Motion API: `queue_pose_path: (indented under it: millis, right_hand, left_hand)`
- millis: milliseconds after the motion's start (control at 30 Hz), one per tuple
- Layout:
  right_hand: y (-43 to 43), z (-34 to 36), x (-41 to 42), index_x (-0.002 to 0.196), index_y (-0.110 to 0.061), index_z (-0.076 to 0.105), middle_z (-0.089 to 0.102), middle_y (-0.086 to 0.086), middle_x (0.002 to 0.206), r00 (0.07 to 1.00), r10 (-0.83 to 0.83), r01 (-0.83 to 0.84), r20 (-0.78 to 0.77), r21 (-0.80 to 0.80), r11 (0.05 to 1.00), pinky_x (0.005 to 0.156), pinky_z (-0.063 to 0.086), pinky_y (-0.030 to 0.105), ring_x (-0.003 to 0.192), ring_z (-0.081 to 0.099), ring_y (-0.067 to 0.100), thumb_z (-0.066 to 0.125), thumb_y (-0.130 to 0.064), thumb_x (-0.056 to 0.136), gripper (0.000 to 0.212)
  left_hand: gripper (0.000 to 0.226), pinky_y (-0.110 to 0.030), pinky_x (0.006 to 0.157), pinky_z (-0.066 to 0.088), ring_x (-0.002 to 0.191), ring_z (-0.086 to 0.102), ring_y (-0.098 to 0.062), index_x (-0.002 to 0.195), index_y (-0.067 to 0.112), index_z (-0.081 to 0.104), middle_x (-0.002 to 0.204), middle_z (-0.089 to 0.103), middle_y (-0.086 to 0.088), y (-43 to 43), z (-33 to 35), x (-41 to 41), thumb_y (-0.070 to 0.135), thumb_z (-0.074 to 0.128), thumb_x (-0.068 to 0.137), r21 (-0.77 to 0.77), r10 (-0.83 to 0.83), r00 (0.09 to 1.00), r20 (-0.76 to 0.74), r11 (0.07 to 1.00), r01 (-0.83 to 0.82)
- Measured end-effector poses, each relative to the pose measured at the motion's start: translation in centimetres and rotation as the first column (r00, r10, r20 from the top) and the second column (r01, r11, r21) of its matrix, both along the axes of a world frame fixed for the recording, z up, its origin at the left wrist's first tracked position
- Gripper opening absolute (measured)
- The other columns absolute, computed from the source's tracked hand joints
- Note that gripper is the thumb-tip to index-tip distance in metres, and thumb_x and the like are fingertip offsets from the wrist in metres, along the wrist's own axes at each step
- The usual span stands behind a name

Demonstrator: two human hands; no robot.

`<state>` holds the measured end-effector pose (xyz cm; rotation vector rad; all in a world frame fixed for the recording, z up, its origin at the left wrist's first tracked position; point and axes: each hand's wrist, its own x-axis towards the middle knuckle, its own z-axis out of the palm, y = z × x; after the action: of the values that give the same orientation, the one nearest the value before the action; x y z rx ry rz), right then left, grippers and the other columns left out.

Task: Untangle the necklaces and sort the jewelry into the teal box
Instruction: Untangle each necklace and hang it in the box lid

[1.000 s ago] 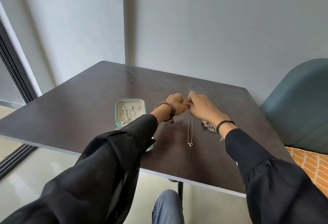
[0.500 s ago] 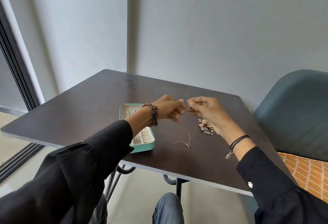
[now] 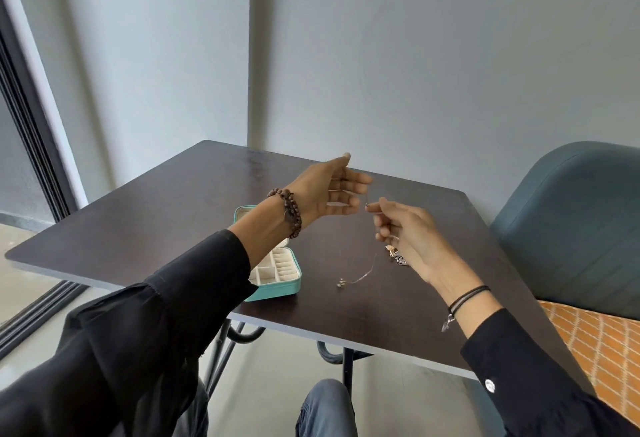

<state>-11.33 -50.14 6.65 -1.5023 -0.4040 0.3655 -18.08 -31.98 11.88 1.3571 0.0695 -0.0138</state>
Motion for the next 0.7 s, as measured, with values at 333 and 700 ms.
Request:
queue_pose_path:
  millis: [333, 700]
  right_hand:
    - [-0.6, -1.6, -2.0, 0.105, 0.000, 0.075, 0.067, 0.006, 0.080, 0.999, 0.049, -0.051, -0.022, -0.076, 0.996, 0.075, 0.047, 0.030, 0.073, 0.060, 0.015, 0.052, -0.034, 0.105, 0.042]
    - [-1.2, -2.4, -3.1, 0.104, 0.001, 0.075, 0.073, 0.005, 0.085, 0.998, 0.039, -0.031, 0.050, -0.146, 0.989, 0.095, 0.048, 0.037, 0.084, 0.066, 0.016, 0.072, -0.018, 0.092, 0.022]
  left_hand:
    - [0.046, -0.040, 0.094, 0.055, 0.105, 0.069, -0.020, 0.126, 0.010, 0.065, 0.119, 0.072, -0.004, 0.6, 2.0, -0.9, 0.044, 0.044, 0.102, -0.088, 0.027, 0.990, 0.136, 0.996, -0.015]
    - [0.044, -0.046, 0.094, 0.055, 0.108, 0.070, -0.024, 0.132, 0.014, 0.059, 0.119, 0.072, -0.007, 1.9, 2.1, -1.3, 0.043, 0.046, 0.102, -0.119, 0.129, 0.973, 0.190, 0.987, -0.108]
